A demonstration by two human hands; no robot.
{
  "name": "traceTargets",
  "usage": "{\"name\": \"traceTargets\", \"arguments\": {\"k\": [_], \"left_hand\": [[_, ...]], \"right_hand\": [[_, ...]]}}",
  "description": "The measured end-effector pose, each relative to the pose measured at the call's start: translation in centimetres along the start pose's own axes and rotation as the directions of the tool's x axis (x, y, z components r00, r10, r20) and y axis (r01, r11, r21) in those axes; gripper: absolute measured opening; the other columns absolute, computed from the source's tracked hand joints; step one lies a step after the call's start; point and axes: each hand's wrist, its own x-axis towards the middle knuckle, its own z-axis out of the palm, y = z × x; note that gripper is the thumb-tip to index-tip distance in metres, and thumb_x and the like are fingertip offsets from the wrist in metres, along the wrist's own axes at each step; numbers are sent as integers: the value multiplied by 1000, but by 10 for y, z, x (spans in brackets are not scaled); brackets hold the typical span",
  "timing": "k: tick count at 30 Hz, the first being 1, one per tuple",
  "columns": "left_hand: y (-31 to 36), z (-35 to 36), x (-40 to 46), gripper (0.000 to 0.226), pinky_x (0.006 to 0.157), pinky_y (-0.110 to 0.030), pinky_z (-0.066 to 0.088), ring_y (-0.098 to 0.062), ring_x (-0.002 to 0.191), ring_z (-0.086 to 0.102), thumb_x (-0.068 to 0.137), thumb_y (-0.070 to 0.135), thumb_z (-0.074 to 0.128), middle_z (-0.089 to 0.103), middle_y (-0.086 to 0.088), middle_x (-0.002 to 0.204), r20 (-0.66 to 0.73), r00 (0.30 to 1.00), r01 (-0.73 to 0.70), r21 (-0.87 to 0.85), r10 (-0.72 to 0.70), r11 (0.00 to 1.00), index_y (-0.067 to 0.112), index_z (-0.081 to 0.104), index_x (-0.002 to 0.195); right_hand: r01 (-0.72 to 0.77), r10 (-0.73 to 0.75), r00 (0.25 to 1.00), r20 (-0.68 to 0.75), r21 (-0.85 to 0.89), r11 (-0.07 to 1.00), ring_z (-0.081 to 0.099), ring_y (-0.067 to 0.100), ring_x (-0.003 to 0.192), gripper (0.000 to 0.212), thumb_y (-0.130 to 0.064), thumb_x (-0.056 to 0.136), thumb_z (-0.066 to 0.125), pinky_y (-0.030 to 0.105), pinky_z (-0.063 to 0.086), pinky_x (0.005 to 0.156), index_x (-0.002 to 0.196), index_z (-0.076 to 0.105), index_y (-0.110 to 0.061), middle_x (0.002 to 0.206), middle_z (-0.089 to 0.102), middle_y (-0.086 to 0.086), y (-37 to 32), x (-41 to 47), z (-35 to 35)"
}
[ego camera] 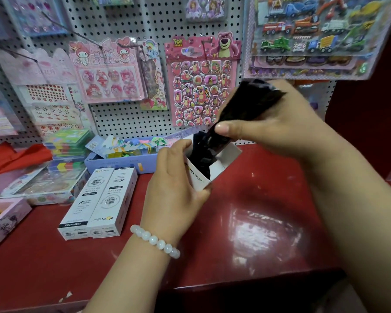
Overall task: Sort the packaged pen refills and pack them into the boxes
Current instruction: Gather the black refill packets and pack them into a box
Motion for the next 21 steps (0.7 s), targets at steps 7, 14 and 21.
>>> {"name": "traceTargets", "arguments": {"k": [7, 14, 21], "left_hand": [[-5, -1, 1, 84, 72, -14, 31, -8, 91, 43, 53, 19, 87, 51, -3, 105, -24, 999, 31, -27, -32, 999, 16, 42, 124], [1, 1, 5, 77, 77, 3, 28, -2, 89, 41, 56, 24, 85, 43, 10, 103, 4, 996, 89, -104, -89, 991, 13, 48, 123], [-8, -1, 12, 88, 82, -24, 43, -16, 100, 52, 50, 28, 90, 50, 4, 111, 7, 989, 146, -127, -146, 981, 17, 45, 124]], "right_hand": [[26, -12, 983, 182, -72, 997, 65, 31, 75, 32, -24, 74, 76, 44, 53, 71, 85, 66, 4, 78, 68, 19, 7, 10, 9], [-112, 161, 949, 271, -189, 976, 58, 15, 68, 25, -30, 73, 79, 38, 48, 67, 84, 69, -11, 74, 64, 12, 29, 13, 27], [12, -19, 999, 50, 139, 990, 59, 5, 75, 12, -16, 80, 67, 22, 51, 72, 89, 61, -18, 82, 61, -5, 24, 20, 26]]}}
